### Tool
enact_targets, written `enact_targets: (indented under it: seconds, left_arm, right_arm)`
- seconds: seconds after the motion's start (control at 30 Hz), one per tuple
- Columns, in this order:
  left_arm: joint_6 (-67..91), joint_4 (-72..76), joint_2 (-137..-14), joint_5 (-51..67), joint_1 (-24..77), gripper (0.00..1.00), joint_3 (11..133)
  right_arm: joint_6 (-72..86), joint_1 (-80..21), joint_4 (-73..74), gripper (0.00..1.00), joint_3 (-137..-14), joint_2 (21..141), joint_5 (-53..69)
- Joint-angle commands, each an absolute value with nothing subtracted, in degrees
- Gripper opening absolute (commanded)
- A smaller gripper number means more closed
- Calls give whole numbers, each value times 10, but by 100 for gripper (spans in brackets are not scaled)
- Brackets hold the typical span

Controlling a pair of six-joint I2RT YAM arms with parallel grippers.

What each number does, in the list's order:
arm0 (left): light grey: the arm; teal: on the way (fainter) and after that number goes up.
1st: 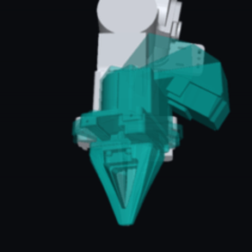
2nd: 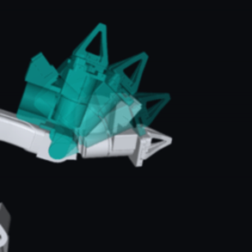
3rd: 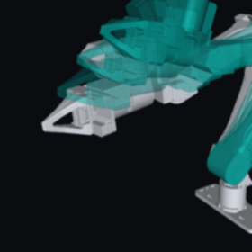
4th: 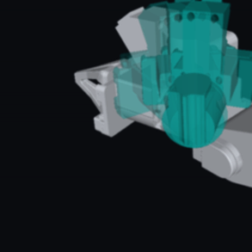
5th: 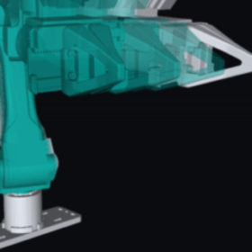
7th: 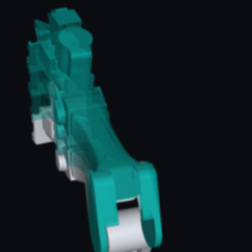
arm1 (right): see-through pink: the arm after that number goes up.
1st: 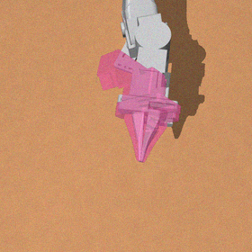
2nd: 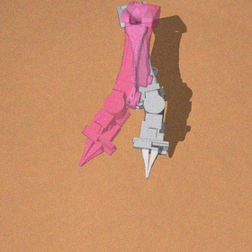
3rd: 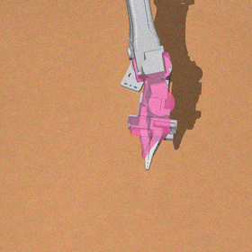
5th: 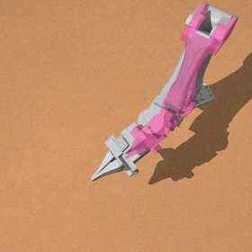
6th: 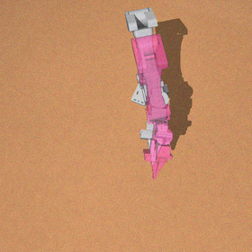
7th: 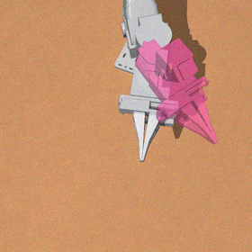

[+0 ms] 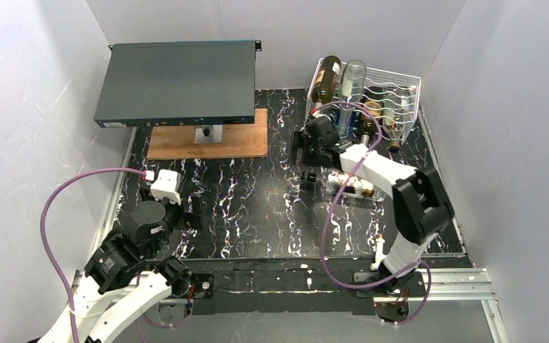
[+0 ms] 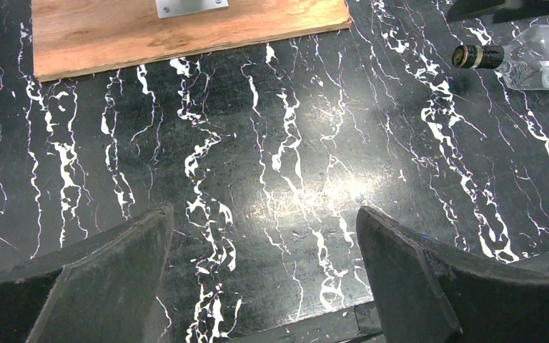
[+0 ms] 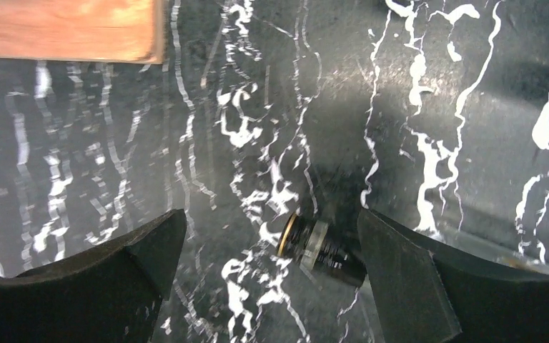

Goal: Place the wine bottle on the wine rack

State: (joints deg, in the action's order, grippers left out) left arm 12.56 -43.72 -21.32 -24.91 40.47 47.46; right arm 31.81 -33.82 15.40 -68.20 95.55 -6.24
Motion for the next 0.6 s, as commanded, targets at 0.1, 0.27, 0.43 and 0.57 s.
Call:
enact_targets:
  seconds: [0.1,0.27,0.43,0.57]
  left_arm:
    - [119,-432,-213,-254,406,99,471]
    - [118,-430,-214,-247,406,99,470]
    - [117,-428,-213,-244,406,99,470]
    - [117,-428,-210,-244,406,99,469]
  right_arm:
    - [269,-348,187,100,-731,1029,-107]
    - [290,-372,182,100,-673,998,-84]
    - [317,-418,210,100,-612,936,-74]
    - [342,-438,245,100,-541,872,-72]
